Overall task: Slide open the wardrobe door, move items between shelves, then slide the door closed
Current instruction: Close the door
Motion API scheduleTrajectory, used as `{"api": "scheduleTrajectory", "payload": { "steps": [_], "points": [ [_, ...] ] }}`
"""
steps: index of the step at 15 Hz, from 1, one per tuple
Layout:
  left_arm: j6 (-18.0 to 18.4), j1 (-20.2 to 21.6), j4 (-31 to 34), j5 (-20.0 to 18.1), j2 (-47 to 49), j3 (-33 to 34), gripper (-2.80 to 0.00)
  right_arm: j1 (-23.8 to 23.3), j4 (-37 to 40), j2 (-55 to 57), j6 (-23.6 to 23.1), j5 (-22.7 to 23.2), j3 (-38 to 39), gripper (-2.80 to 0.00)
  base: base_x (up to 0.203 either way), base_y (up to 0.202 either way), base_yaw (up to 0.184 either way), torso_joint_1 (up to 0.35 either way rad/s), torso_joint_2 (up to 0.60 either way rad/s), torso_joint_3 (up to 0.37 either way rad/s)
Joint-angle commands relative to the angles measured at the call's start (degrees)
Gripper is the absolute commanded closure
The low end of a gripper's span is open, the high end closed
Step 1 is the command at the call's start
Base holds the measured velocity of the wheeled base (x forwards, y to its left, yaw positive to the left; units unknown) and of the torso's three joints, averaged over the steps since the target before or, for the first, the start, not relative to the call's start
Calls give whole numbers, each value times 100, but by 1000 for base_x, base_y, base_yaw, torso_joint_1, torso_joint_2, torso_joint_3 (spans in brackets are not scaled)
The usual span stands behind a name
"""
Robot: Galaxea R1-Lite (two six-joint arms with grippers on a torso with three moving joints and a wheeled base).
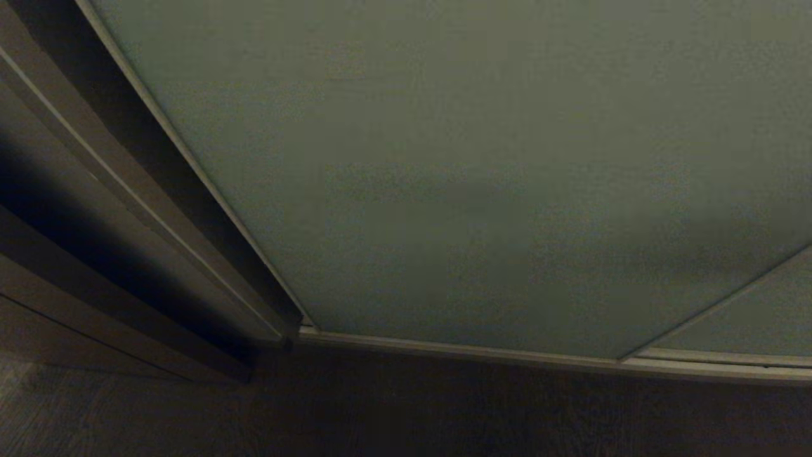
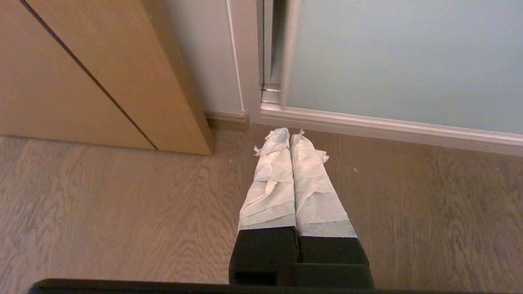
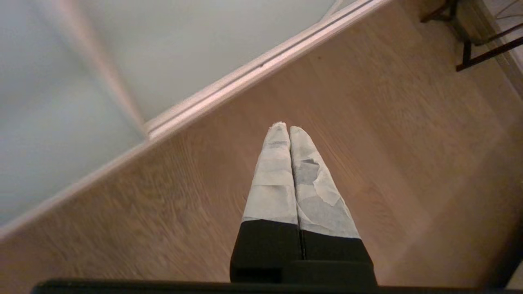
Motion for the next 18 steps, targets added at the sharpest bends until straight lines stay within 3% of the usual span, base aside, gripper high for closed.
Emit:
{"api": "scheduleTrajectory", "payload": {
  "steps": [1,3,6,8,12,16,18],
  "points": [
    [-4,0,2,1,4,1,0,233,-171,298,14,-6,-108,0,0,0,0,0,0,0],
    [-4,0,2,1,6,6,0,969,-485,195,103,-78,100,0,0,0,0,0,0,0],
    [-4,0,2,1,5,-1,0,2582,-665,-382,213,-234,533,0,0,0,0,0,0,0],
    [-4,0,2,1,8,-2,0,3381,-734,-999,207,-275,1165,0,0,0,0,0,0,0],
    [-4,0,2,1,-1,3,0,4208,-961,-2468,205,-267,2559,0,0,0,0,0,0,0],
    [-4,0,2,1,2,2,0,4503,-1522,-3750,27,-260,3911,0,0,0,0,0,0,0],
    [-4,0,2,2,3,6,0,4549,-2631,-3804,-12,-302,4614,0,0,0,0,0,0,0]
  ]
}}
